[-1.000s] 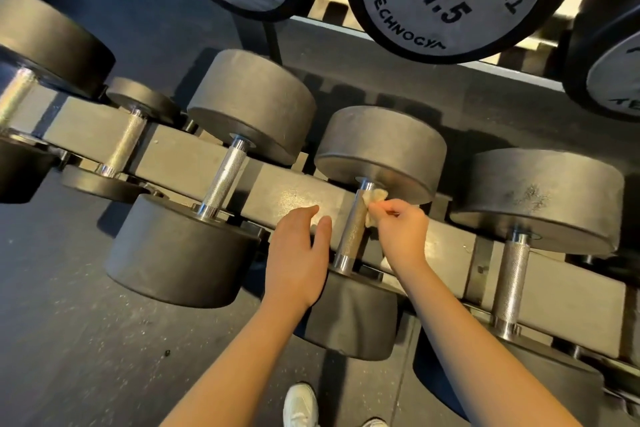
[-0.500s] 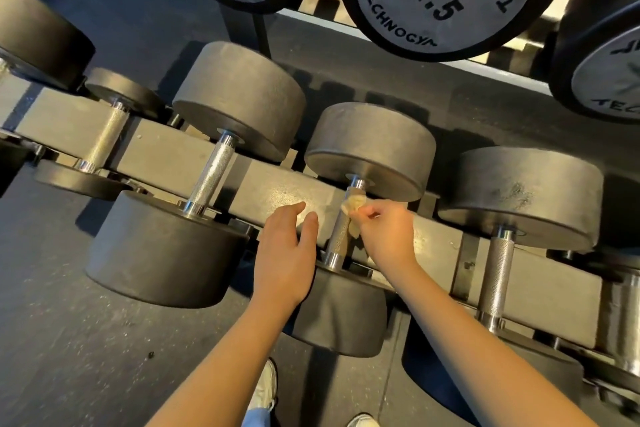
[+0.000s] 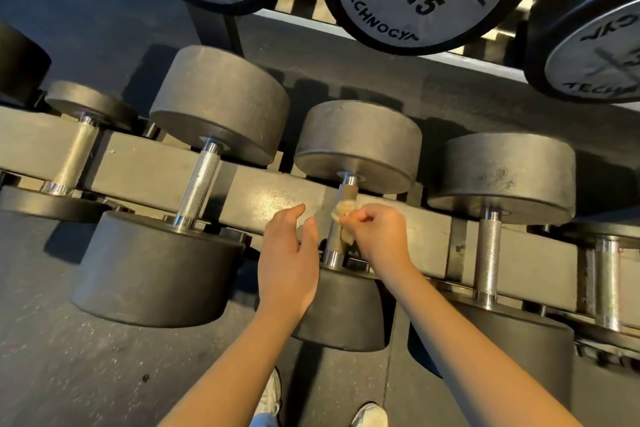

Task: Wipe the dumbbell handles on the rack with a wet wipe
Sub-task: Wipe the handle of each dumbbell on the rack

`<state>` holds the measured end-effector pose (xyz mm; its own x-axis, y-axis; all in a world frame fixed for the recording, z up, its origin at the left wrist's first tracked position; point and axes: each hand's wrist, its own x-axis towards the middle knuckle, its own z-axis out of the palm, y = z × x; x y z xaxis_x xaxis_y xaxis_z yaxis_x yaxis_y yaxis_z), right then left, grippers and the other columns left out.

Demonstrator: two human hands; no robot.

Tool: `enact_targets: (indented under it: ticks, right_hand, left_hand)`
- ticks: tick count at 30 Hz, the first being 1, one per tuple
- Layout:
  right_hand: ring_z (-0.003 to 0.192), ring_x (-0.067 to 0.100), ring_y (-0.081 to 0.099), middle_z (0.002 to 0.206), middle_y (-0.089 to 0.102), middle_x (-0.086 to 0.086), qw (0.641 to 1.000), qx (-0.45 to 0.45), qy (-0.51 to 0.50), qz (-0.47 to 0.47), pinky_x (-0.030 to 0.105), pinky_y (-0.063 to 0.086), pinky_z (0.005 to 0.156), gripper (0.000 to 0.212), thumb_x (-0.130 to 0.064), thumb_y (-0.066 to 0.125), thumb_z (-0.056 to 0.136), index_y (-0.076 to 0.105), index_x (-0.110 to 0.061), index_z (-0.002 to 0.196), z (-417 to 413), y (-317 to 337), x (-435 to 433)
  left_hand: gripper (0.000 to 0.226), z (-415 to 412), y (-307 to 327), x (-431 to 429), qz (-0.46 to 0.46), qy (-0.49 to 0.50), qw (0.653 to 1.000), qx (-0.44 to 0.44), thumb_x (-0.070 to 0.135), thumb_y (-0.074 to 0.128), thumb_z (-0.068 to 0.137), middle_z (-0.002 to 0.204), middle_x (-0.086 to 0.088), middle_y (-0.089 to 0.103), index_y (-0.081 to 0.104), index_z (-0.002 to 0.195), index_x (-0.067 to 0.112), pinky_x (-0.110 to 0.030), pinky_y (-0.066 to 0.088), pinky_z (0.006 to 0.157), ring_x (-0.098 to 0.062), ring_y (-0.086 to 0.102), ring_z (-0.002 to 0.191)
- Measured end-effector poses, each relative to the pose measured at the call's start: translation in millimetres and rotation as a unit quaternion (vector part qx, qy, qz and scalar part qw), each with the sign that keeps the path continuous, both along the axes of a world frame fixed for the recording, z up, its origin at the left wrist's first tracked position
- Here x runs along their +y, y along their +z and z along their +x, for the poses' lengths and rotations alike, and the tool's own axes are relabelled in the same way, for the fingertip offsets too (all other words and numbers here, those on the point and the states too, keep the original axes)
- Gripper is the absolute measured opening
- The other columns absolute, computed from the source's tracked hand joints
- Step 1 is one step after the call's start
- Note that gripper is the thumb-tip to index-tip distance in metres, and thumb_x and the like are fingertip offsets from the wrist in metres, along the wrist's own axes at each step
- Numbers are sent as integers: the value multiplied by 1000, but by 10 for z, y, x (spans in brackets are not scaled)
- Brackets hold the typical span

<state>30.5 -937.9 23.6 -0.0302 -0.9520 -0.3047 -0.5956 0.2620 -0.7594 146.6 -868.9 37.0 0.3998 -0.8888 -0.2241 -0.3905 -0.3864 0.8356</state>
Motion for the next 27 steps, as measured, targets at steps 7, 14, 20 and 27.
enact_targets:
  ticks: [7, 14, 20, 27]
  right_hand:
    - [68, 6, 59, 69, 65, -6, 999, 10, -5, 41, 18, 46, 64, 15, -14, 71, 83, 70, -16, 69, -116, 100, 114]
    - [68, 2, 60, 73, 68, -5, 991, -129, -30, 15, 6, 44, 61, 15, -12, 64, 88, 74, -18, 79, -63, 245, 165]
    - [83, 13, 67, 84, 72, -1, 954, -267, -120, 63, 25, 54, 77, 23, -11, 53, 94, 69, -24, 85, -47, 326, 189]
    - [79, 6, 54, 88, 62, -2, 984, -73, -154, -55, 24, 43, 71, 27, -30, 44, 98, 66, -15, 98, 37, 101, 471]
  left_hand:
    - [37, 34, -2, -9, 5, -53, 998, -13, 35, 46, 97, 133, 12, 50, 48, 134, 30, -23, 39, 94, -1, 47, 116]
    - [46, 109, 34, -301, 8, -211, 972, 103, 18, 66, 87, 104, 18, 53, 48, 125, 38, -4, 43, 72, 7, 57, 81]
    - [27, 66, 22, -553, -7, -141, 986, 93, 4, 70, 81, 89, 3, 64, 68, 103, 20, -6, 45, 69, 0, 56, 74]
    - [25, 64, -166, -824, -24, -135, 991, 12, 7, 61, 89, 94, 5, 61, 64, 112, 16, -7, 41, 73, -3, 58, 86]
